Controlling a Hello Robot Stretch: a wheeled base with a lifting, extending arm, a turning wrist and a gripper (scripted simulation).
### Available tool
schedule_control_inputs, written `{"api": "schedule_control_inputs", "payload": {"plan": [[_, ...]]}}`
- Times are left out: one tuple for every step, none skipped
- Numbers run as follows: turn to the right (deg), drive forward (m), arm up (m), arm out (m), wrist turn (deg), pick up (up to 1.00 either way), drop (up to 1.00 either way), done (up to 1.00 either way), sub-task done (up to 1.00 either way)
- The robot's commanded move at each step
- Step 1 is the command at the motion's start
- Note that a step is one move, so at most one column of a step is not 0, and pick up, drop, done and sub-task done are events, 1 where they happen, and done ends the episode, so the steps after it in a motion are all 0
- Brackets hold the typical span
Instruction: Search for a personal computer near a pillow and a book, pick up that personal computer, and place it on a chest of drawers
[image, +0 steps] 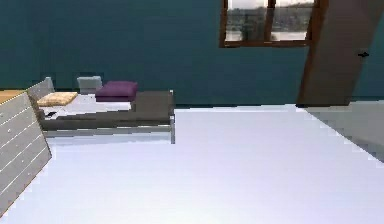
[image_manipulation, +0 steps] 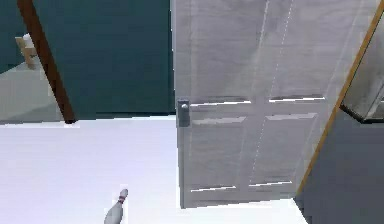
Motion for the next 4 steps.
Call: {"api": "schedule_control_inputs", "payload": {"plan": [[0.0, 0.7, 0.0, 0.0, 0.0, 0.0, 0.0, 0.0, 0.0], [45.0, 0.0, 0.0, 0.0, 0.0, 0.0, 0.0, 0.0, 0.0], [6.0, 0.0, 0.0, 0.0, 0.0, 0.0, 0.0, 0.0, 0.0], [0.0, 1.0, 0.0, 0.0, 0.0, 0.0, 0.0, 0.0, 0.0]]}}
